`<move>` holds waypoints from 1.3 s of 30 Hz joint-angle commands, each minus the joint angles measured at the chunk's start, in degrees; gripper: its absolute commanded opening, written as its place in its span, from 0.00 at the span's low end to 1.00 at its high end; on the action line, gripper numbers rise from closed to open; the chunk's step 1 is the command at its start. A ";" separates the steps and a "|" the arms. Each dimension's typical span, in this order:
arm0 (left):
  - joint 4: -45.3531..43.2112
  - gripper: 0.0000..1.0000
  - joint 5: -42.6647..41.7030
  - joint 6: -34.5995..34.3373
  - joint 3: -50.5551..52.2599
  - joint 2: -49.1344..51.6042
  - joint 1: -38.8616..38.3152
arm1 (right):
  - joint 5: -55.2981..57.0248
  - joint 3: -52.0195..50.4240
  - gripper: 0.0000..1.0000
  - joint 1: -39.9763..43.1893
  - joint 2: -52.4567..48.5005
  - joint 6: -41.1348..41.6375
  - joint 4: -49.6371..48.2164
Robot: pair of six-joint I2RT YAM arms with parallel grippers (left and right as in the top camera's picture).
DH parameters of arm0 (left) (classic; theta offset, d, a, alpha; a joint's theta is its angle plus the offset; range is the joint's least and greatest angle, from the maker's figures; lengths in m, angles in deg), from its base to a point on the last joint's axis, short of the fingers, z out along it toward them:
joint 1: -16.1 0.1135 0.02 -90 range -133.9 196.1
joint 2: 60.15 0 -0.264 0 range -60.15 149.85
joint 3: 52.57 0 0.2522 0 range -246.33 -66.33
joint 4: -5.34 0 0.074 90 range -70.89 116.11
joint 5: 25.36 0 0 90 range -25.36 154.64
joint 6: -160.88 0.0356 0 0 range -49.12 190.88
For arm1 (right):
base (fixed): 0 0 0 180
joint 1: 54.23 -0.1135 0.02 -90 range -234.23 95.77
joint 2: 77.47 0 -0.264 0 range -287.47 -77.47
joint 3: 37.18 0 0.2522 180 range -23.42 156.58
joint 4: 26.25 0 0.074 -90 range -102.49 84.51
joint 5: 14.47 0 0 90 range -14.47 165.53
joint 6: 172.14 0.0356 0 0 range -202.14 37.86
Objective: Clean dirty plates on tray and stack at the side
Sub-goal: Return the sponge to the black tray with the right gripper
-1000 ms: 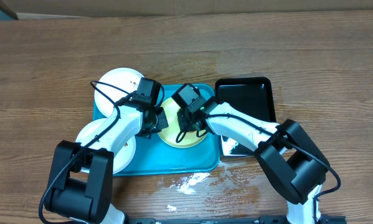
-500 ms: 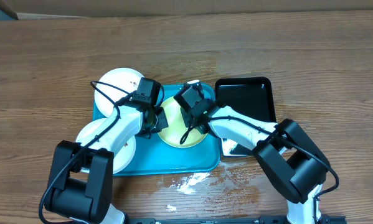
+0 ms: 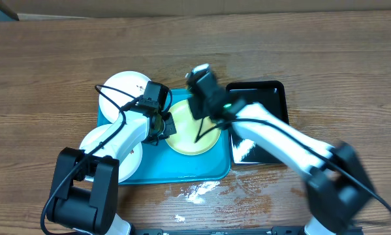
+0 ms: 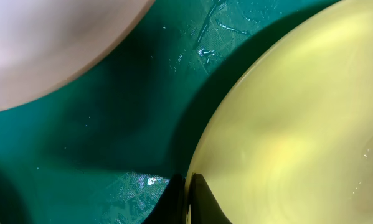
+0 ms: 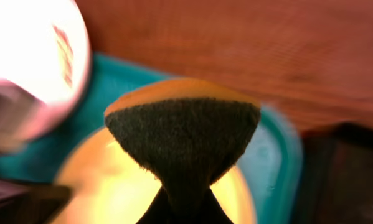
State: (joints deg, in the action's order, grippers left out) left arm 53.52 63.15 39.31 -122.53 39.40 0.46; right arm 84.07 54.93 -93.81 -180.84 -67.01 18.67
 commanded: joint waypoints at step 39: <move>18.71 0.04 12.20 4.33 -34.84 0.85 -7.74 | -14.25 -25.66 0.26 28.06 8.90 7.61 10.01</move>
State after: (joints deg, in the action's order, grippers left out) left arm 74.17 72.57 42.61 -155.73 40.12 -3.76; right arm 70.78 30.76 -65.57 -172.25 -59.88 29.24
